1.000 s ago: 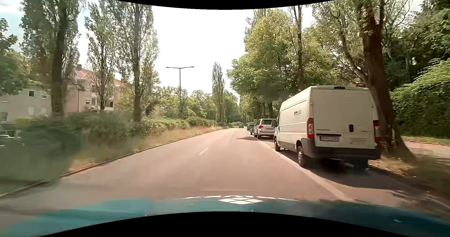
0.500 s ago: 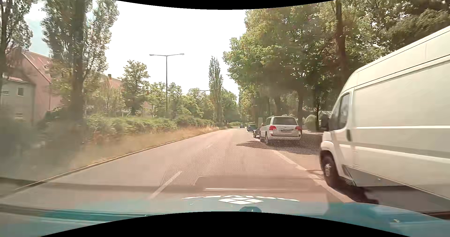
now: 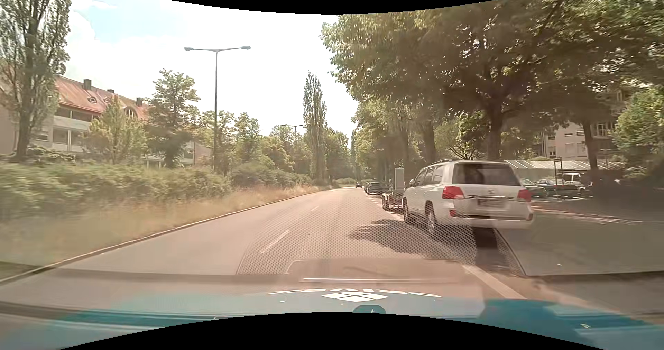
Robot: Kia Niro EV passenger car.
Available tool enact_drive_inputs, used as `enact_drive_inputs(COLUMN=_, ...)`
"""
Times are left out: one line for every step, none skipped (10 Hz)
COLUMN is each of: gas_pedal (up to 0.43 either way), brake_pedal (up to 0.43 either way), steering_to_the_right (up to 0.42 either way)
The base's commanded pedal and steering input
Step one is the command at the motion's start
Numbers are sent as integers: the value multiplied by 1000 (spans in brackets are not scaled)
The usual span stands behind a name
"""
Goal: Follow the waypoints while adhering to traffic rules and regulations
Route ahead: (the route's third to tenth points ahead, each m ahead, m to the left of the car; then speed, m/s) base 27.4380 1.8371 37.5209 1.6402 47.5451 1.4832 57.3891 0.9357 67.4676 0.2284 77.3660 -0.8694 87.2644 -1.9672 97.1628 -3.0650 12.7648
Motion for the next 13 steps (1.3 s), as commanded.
enact_drive_inputs(gas_pedal=189, brake_pedal=0, steering_to_the_right=3)
enact_drive_inputs(gas_pedal=189, brake_pedal=0, steering_to_the_right=3)
enact_drive_inputs(gas_pedal=189, brake_pedal=0, steering_to_the_right=3)
enact_drive_inputs(gas_pedal=189, brake_pedal=0, steering_to_the_right=3)
enact_drive_inputs(gas_pedal=189, brake_pedal=0, steering_to_the_right=3)
enact_drive_inputs(gas_pedal=189, brake_pedal=0, steering_to_the_right=3)
enact_drive_inputs(gas_pedal=189, brake_pedal=0, steering_to_the_right=3)
enact_drive_inputs(gas_pedal=189, brake_pedal=0, steering_to_the_right=3)
enact_drive_inputs(gas_pedal=189, brake_pedal=0, steering_to_the_right=3)
enact_drive_inputs(gas_pedal=189, brake_pedal=0, steering_to_the_right=3)
enact_drive_inputs(gas_pedal=189, brake_pedal=0, steering_to_the_right=3)
enact_drive_inputs(gas_pedal=189, brake_pedal=0, steering_to_the_right=3)
enact_drive_inputs(gas_pedal=189, brake_pedal=0, steering_to_the_right=3)
